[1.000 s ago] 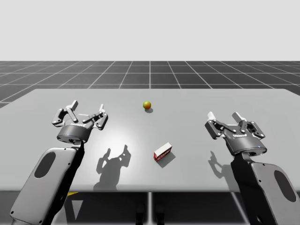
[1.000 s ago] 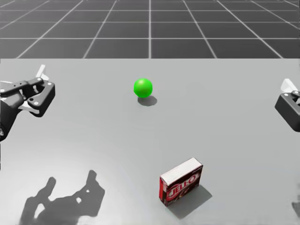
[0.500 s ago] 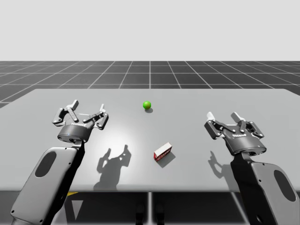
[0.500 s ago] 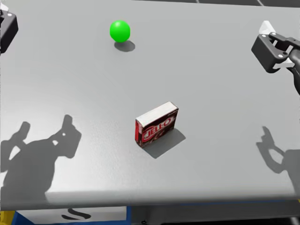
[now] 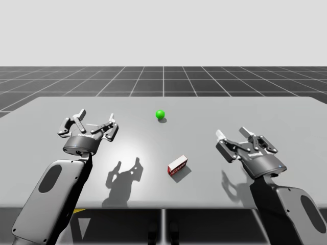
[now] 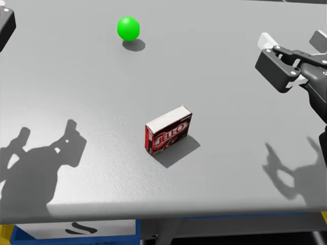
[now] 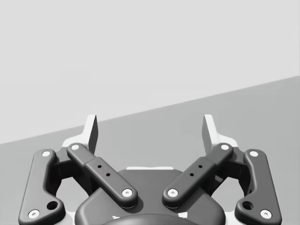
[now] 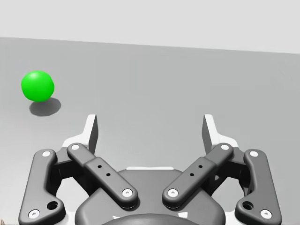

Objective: Watch the red light. When it turns green, pick up the object.

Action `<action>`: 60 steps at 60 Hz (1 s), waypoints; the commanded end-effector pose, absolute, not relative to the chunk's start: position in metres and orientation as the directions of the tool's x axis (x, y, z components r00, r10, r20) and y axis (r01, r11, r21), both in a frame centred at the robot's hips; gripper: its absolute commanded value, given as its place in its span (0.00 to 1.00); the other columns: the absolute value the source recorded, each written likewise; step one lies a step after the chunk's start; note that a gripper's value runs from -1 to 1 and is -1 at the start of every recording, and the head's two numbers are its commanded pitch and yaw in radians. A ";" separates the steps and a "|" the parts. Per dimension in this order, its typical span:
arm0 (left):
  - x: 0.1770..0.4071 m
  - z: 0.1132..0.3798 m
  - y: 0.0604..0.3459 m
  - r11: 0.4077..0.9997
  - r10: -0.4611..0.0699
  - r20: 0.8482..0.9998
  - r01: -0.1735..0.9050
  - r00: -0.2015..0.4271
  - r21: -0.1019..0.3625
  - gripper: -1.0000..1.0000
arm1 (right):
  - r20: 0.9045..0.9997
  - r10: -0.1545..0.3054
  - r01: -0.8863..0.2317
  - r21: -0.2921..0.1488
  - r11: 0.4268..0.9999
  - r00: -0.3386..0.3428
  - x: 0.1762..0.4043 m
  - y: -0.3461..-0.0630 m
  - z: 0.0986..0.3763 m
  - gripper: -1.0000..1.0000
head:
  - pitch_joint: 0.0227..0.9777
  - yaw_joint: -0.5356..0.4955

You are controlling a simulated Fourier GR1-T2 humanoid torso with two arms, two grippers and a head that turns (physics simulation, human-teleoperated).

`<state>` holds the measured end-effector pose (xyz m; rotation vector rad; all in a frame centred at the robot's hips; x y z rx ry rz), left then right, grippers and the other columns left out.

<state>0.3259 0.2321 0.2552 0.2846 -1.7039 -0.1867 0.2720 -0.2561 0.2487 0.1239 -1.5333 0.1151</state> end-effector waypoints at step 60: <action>0.328 0.254 0.233 0.955 -0.296 0.946 -0.078 -0.131 0.288 0.00 | 0.973 -0.019 -0.432 0.120 0.894 0.232 0.199 -0.138 0.146 0.00 | 0.92 0.43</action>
